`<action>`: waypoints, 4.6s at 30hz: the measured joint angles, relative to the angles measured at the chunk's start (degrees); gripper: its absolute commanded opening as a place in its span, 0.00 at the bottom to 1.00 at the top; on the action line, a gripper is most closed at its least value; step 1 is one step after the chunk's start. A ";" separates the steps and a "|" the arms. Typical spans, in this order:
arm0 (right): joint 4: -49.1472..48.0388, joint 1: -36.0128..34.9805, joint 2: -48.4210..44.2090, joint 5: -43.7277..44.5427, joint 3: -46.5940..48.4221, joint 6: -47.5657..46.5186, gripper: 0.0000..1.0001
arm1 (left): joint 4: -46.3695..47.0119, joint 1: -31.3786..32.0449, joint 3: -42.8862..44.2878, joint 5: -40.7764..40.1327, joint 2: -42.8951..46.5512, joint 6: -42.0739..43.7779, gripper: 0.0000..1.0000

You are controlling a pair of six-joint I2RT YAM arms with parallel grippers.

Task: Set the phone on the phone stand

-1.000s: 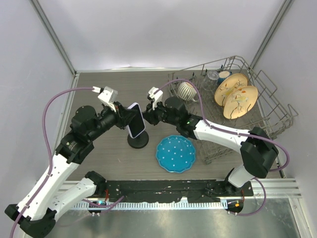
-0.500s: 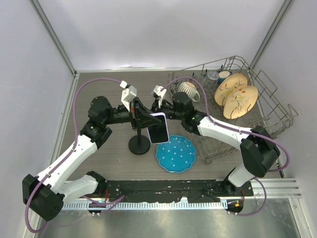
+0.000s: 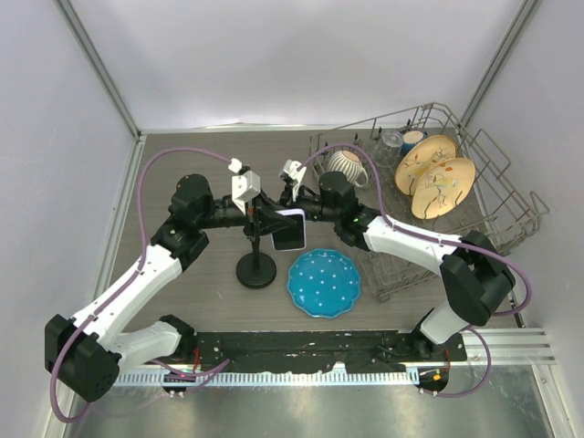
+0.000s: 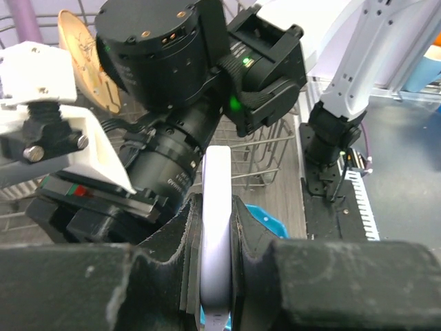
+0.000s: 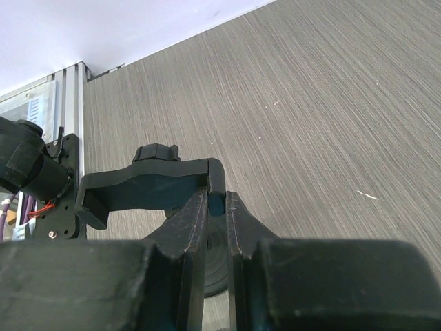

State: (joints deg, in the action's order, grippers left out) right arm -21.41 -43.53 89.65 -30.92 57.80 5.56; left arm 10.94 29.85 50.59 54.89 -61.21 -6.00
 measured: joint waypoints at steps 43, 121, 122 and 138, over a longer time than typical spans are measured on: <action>-4.22 2.03 0.00 -2.99 -2.10 -4.63 0.01 | 5.88 -7.54 -5.09 2.25 -4.33 -1.68 0.00; -20.87 -17.20 -1.86 51.95 -11.54 -6.14 0.01 | -19.67 2.86 -5.88 -53.33 12.52 -3.65 0.00; -20.68 -18.38 -1.86 55.52 -11.39 -7.15 0.01 | -19.67 2.99 -5.68 -53.33 12.17 -3.67 0.00; -17.22 -28.30 4.09 83.89 -3.37 -19.89 0.00 | -17.59 3.32 -6.58 -52.87 10.60 -3.54 0.00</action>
State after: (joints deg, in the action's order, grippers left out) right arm -38.63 -71.83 93.73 52.97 54.43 -14.33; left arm -6.66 33.17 44.01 2.02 -50.61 -9.54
